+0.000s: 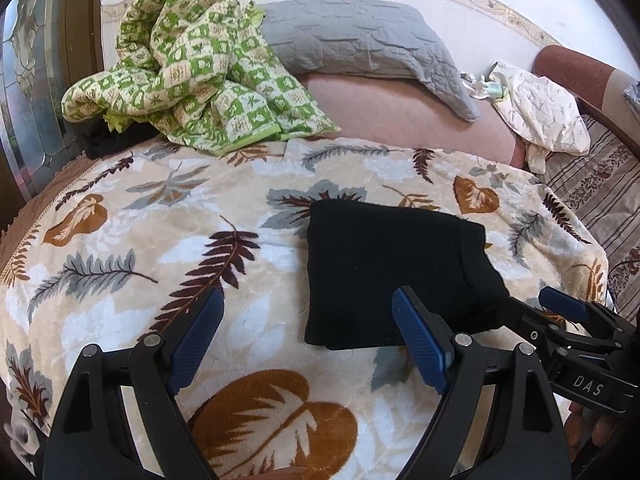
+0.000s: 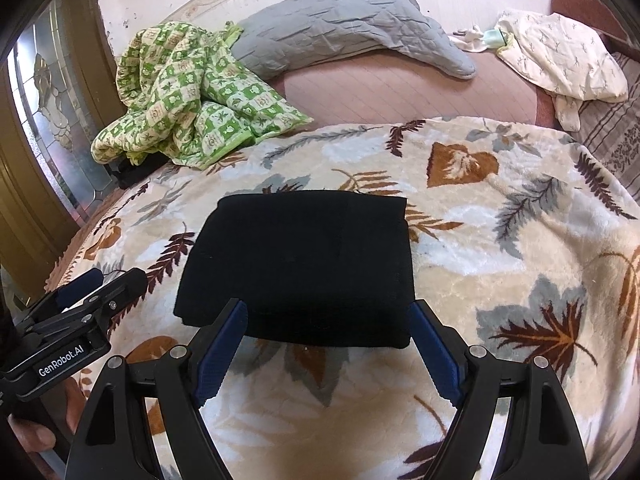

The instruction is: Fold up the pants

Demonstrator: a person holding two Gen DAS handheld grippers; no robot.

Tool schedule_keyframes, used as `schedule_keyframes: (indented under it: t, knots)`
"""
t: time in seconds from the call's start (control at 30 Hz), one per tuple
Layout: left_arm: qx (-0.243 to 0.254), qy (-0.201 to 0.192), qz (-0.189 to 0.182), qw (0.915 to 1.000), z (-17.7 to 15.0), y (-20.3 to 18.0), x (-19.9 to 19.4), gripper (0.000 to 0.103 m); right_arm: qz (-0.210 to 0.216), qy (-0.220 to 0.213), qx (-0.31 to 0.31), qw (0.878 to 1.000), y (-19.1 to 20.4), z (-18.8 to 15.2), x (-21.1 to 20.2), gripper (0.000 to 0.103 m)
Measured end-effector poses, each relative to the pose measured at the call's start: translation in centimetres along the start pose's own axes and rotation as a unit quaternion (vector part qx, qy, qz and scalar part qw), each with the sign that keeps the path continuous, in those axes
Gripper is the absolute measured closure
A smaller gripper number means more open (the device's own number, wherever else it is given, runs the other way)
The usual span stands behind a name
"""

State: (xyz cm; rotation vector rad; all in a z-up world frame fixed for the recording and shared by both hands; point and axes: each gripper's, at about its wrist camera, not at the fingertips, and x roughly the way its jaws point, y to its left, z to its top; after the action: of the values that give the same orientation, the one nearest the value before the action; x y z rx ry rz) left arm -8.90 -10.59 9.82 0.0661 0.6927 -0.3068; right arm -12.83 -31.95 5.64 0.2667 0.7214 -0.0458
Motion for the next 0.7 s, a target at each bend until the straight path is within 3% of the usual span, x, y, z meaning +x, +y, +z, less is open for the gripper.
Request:
schedule_keyframes:
  t: [0.33, 0.7]
  knots:
    - [0.008, -0.034, 0.002, 0.9994, 0.2, -0.5, -3.0, 0.016, 0.002, -0.015, -0.004, 1.000, 0.4, -0.2, -2.2, 0.020]
    - [0.015, -0.045, -0.003, 0.9989, -0.3, -0.8, -4.4, 0.016, 0.004, -0.020, -0.014, 1.000, 1.2, -0.6, -3.4, 0.020]
